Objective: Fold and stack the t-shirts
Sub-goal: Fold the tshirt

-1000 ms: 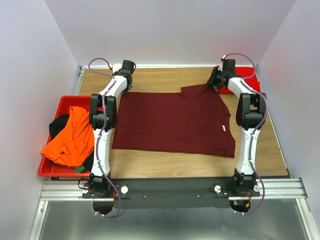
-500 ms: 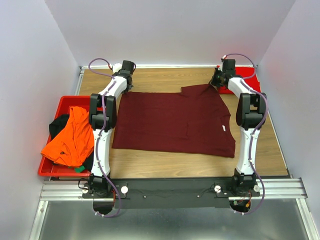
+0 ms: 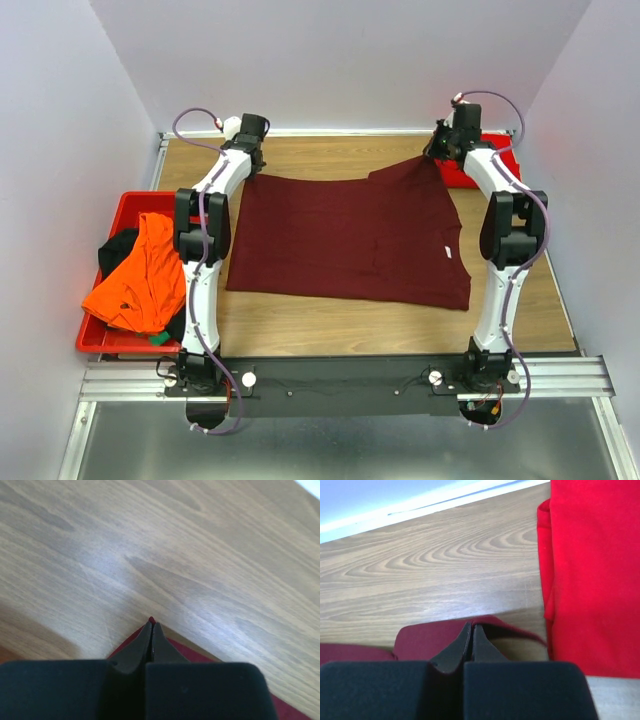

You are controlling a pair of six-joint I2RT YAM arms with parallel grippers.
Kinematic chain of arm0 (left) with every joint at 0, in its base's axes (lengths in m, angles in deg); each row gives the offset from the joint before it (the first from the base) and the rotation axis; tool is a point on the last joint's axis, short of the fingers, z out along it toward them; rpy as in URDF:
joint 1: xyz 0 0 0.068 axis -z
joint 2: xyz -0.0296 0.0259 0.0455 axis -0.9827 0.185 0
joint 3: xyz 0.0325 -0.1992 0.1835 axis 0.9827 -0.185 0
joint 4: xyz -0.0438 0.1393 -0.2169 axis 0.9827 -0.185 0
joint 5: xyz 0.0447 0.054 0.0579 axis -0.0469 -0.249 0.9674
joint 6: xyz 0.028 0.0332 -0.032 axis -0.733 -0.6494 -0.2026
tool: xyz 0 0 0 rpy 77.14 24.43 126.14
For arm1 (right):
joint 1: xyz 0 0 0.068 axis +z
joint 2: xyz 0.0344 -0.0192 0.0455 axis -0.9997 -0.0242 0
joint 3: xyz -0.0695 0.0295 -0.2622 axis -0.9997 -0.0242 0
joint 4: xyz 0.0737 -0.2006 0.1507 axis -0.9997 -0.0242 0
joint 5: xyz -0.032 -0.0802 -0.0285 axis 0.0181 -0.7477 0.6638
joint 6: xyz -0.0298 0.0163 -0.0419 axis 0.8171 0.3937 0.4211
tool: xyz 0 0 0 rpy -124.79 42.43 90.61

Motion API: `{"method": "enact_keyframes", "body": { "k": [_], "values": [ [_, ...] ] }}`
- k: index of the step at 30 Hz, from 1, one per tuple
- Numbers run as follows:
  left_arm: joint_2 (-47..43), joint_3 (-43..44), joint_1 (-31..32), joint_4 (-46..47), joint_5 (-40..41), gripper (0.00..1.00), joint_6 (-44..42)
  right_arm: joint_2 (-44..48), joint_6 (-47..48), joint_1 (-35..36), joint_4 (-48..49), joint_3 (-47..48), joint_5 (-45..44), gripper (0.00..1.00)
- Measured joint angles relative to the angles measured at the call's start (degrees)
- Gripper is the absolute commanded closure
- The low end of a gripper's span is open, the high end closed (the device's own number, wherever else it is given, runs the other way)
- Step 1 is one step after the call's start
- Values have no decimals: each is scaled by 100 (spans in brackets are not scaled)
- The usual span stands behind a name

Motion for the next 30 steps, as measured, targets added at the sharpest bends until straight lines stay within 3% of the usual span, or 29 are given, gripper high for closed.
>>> {"method": "enact_keyframes", "body": {
  "k": [14,30],
  "values": [
    [-363,-601,-140,208,-223,100,-107,767,-59,4,-7,-1191,-245,100],
    [-1523,-2081,-179,588,-732,100,37,2684,-874,4,17,-3322,-437,100]
  ]
}}
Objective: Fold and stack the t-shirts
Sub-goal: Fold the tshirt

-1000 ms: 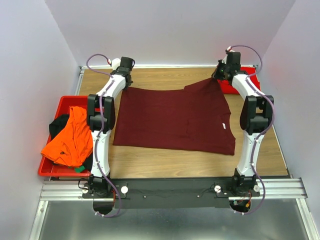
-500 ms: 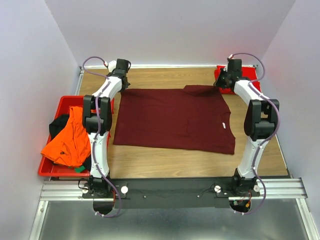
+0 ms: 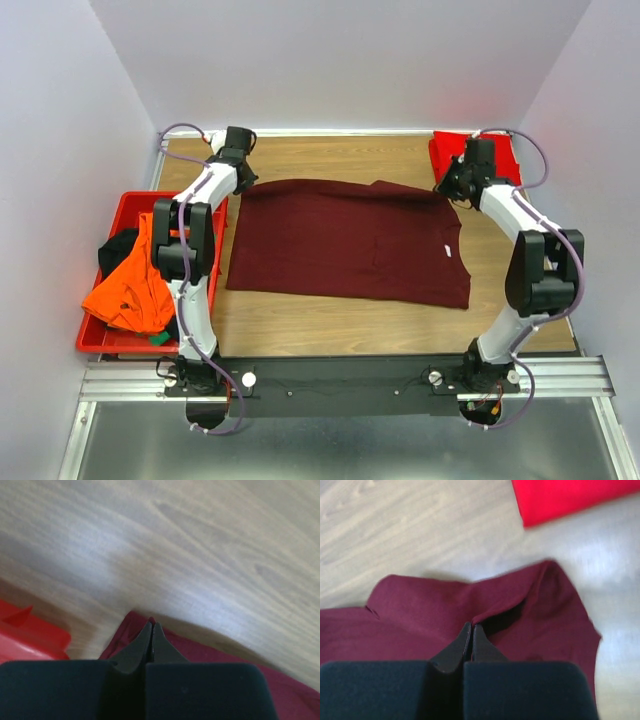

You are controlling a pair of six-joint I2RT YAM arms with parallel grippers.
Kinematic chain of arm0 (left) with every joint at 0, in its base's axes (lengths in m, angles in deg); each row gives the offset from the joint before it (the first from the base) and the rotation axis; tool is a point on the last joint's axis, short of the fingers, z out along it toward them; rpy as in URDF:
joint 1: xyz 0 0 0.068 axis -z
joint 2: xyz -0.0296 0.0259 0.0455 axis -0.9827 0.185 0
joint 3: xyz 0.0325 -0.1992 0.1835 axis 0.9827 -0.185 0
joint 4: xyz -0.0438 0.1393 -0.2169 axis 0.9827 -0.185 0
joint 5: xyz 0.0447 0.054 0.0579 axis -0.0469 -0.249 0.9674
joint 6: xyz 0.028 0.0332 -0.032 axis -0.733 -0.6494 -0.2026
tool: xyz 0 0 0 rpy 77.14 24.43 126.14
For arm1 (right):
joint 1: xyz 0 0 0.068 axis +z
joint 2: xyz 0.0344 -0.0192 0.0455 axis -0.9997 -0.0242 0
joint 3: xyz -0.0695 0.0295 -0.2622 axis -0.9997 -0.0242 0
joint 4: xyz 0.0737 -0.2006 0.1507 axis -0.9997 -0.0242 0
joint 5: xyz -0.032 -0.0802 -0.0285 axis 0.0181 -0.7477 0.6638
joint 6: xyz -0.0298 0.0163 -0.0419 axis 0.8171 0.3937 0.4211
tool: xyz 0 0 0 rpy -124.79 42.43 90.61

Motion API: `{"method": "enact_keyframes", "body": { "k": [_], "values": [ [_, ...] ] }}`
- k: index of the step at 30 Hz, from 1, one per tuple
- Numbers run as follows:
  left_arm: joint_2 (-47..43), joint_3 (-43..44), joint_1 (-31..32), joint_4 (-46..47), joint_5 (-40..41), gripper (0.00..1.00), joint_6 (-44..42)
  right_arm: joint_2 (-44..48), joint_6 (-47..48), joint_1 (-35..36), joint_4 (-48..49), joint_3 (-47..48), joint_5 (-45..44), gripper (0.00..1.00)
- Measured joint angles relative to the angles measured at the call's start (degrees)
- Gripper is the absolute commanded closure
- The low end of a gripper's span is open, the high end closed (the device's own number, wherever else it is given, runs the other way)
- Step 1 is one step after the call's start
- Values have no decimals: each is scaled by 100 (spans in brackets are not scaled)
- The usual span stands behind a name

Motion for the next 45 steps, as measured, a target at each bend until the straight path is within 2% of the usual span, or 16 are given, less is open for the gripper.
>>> {"method": "enact_keyframes", "body": {
  "k": [15,22,45],
  "values": [
    [-758,-844,0,98,-74,100,74,1561,-232,2,-9,-1464,-2,99],
    [-975,-1266,-50,170,-68,100,70,1832,-271,2,-37,-1790,-2,100],
    [-1443,-1904,-96,243,-74,100,55,2402,-282,2,-310,-2214,-2,100]
  ]
}}
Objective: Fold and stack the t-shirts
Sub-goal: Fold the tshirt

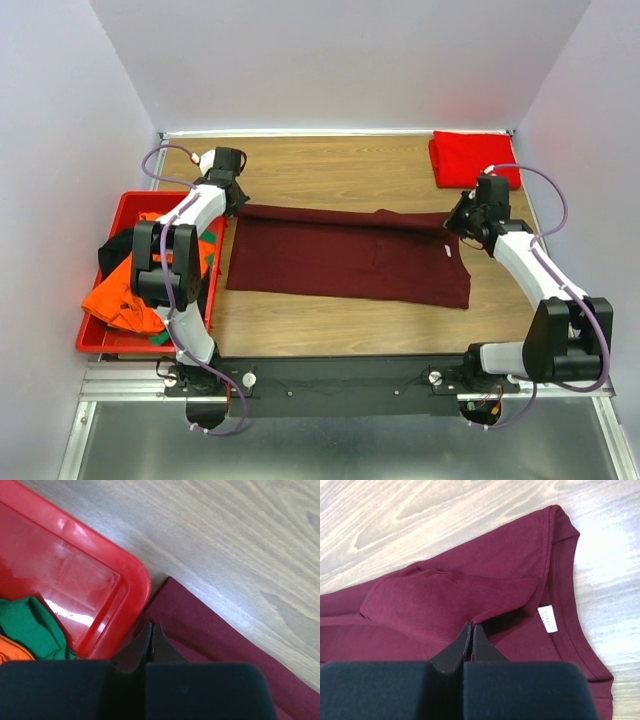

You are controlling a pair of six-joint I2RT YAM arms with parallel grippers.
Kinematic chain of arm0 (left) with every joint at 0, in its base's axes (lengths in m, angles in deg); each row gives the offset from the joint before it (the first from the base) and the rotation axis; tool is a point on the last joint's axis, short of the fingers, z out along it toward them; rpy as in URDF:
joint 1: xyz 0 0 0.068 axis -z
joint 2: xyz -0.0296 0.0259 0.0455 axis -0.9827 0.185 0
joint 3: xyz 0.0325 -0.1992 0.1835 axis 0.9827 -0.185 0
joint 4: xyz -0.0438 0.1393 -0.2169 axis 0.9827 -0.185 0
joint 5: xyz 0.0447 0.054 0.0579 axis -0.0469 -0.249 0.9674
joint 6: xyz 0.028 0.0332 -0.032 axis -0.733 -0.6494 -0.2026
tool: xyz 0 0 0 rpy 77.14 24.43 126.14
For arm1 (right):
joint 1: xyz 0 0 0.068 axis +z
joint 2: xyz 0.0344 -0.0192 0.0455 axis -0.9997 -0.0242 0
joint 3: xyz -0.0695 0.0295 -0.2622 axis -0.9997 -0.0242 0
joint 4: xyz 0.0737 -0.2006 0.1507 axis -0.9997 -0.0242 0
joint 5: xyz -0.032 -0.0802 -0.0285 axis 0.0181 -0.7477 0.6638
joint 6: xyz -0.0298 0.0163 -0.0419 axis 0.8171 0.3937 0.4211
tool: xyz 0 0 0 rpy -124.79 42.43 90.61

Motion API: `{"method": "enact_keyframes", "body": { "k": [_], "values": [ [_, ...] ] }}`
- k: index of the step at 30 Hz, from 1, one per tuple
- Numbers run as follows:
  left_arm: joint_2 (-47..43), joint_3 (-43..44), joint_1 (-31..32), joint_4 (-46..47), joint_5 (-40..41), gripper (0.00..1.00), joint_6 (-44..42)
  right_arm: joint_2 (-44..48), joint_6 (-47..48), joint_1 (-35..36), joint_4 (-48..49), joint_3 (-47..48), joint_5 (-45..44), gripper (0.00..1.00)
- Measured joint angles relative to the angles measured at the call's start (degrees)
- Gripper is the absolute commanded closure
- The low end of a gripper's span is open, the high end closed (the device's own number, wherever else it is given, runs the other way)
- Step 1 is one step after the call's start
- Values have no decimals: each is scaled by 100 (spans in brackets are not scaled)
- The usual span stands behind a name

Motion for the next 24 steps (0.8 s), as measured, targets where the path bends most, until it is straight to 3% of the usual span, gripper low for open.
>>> {"method": "enact_keyframes", "body": {
  "k": [24],
  "values": [
    [-179,-597,0,76,-111,100,-52,367,-81,0,-111,-649,-2,100]
  ]
}}
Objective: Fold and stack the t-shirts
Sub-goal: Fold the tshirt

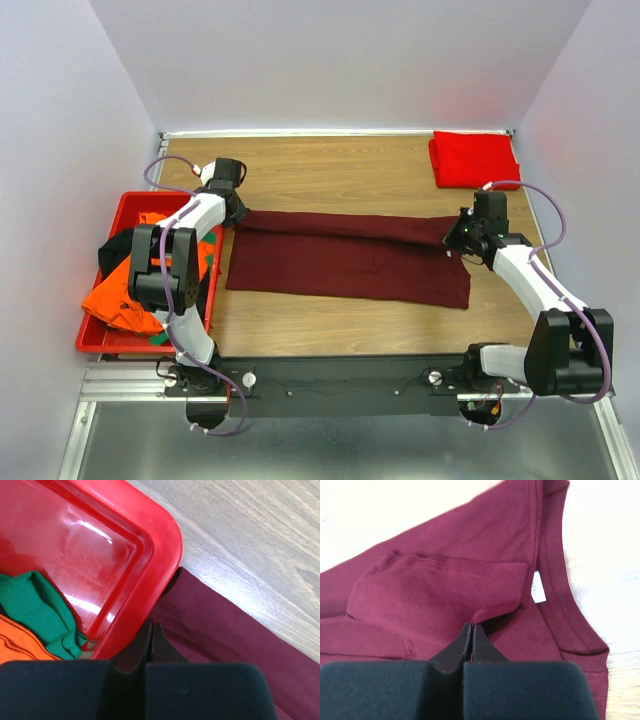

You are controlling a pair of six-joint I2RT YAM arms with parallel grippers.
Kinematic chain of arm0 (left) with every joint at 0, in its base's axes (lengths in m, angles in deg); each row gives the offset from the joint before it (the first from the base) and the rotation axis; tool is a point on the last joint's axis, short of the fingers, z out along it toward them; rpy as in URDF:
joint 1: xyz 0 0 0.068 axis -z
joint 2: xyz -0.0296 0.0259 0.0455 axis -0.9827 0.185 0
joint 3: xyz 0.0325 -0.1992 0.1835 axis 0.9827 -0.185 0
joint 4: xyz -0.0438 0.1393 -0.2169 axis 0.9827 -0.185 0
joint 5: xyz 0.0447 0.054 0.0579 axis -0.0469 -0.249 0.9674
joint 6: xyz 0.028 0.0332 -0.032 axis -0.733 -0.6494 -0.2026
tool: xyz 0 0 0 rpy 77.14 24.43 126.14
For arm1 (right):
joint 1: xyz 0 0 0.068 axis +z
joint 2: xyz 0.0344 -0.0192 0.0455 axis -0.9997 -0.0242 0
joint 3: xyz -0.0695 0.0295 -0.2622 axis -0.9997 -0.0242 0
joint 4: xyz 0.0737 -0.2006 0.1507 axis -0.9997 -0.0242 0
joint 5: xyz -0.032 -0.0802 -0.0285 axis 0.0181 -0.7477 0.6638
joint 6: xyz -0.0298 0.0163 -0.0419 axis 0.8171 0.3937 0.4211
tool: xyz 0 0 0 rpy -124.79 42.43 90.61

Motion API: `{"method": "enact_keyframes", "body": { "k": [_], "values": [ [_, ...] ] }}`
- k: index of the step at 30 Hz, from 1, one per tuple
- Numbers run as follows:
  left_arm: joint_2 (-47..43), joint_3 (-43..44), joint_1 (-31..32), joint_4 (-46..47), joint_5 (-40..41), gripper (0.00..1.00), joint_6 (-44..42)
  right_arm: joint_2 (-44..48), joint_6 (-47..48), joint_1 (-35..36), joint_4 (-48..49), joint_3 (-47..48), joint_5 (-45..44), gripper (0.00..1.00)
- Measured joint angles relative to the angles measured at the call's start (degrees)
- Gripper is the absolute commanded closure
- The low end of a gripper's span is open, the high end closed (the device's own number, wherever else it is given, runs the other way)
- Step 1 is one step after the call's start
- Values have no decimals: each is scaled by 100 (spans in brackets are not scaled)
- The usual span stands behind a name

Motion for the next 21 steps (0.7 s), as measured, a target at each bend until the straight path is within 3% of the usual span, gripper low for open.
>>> {"method": "enact_keyframes", "body": {
  "k": [19,21],
  "values": [
    [-192,-393,0,192,-205,100,-83,-15,-129,0,-26,-284,-2,97],
    [-212,-450,0,236,-240,91,-90,-15,-131,0,-24,-291,-2,92]
  ]
}}
